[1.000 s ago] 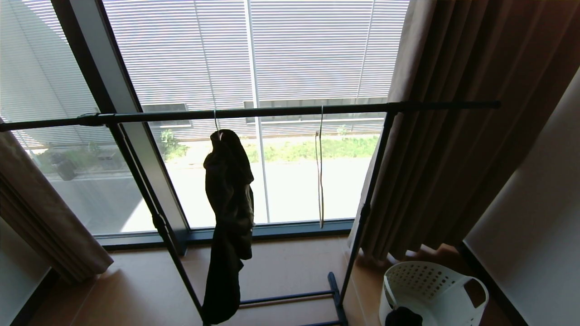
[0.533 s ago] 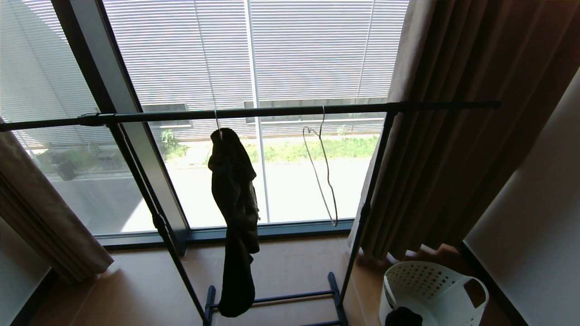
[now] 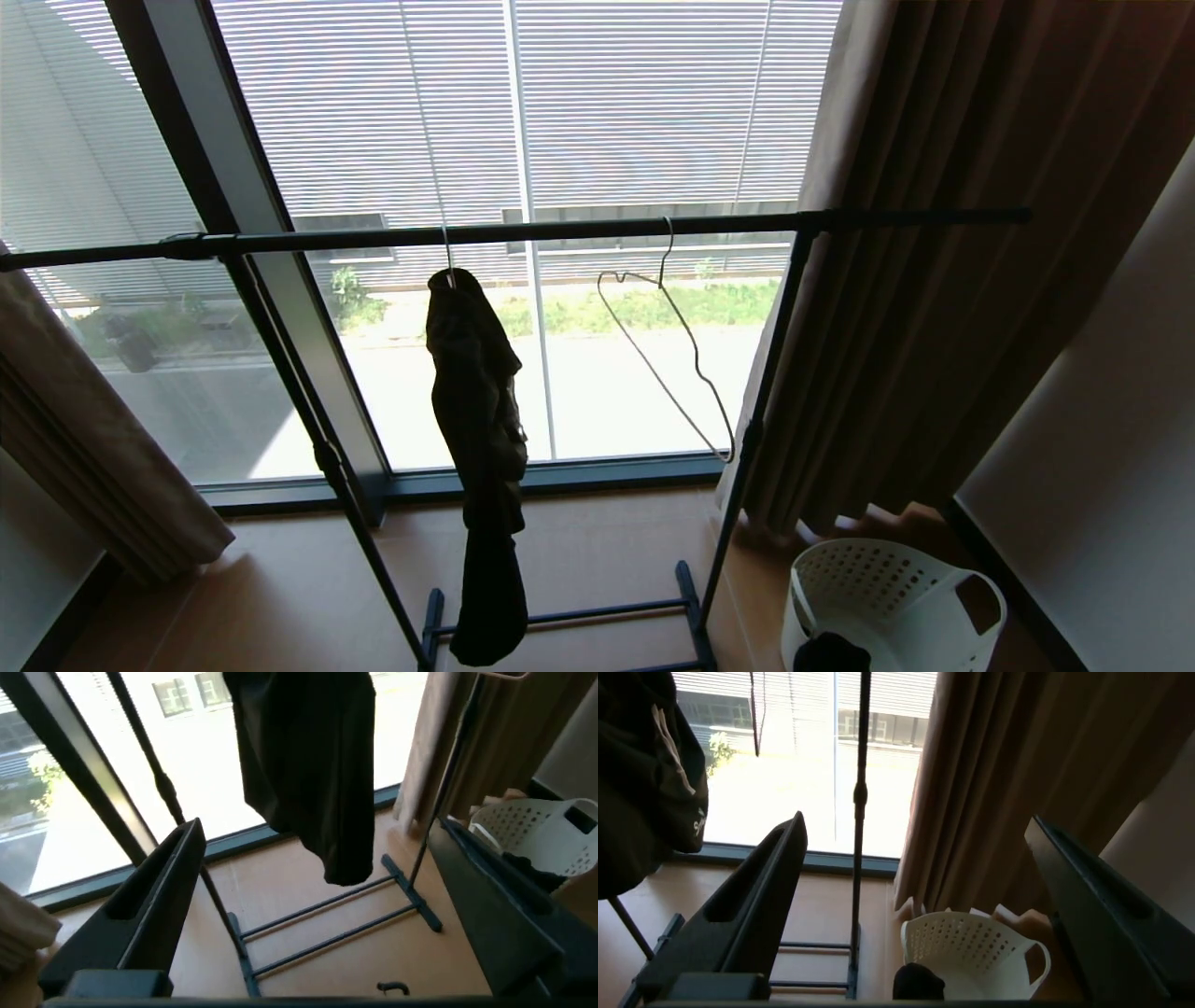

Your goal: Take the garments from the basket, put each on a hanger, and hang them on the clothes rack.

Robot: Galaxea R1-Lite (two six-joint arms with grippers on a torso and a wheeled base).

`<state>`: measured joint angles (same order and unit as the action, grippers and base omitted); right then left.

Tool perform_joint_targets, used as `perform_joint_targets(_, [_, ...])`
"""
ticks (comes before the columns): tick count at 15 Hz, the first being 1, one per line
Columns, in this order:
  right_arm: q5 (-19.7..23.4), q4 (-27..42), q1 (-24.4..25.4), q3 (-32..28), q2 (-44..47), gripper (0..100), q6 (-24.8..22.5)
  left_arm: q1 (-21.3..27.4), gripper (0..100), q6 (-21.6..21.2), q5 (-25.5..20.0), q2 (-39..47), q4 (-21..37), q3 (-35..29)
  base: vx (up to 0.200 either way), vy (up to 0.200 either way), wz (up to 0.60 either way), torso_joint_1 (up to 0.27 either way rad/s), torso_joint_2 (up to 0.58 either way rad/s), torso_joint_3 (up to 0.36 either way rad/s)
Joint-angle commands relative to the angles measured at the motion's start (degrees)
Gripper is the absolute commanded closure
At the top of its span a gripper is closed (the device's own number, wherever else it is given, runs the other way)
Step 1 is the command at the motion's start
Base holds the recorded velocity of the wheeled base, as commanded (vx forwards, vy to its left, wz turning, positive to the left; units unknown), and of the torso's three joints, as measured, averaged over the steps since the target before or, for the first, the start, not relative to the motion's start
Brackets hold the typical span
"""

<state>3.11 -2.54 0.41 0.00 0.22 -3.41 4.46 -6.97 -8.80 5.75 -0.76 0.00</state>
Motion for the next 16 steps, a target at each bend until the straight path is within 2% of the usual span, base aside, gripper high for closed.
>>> perform_joint_targets(1, [0.06,-0.19,0.02,0.0,0.04,0,-0.01,-6.22,0,-0.23,-0.43,0.05,0.14,0.0,0.0,0.0,0.0,0.0,0.0,0.0])
perform_joint_targets(2, [0.14,-0.45,0.02,0.0,0.04,0,-0.01,-6.66,0,0.38,-1.57,-1.89,0.58,0.0,0.0,0.0,0.0,0.0,0.0,0.0])
perform_joint_targets(3, [0.14,-0.45,0.02,0.0,0.04,0,0.07,-6.31,0,2.84,-2.01,-2.33,0.76,0.0,0.0,0.0,0.0,0.0,0.0,0.0])
perform_joint_targets(4, [0.06,-0.54,0.02,0.0,0.04,0,0.16,-3.76,0,3.55,-3.59,-3.82,0.93,0.0,0.0,0.0,0.0,0.0,0.0,0.0])
perform_joint_targets(5, [0.14,-0.54,0.02,0.0,-0.04,0,0.16,-3.58,0,3.46,-3.94,-4.7,1.02,0.0,0.0,0.0,0.0,0.0,0.0,0.0])
perform_joint_targets(12, [0.06,-0.54,0.02,0.0,-0.04,0,0.16,-3.93,0,5.13,-0.95,-5.23,0.93,0.0,0.0,0.0,0.0,0.0,0.0,0.0])
perform_joint_targets(16, [0.14,-0.54,0.02,0.0,-0.04,0,0.16,-3.93,0,4.78,-1.39,-5.23,0.93,0.0,0.0,0.0,0.0,-0.119,0.28,0.153])
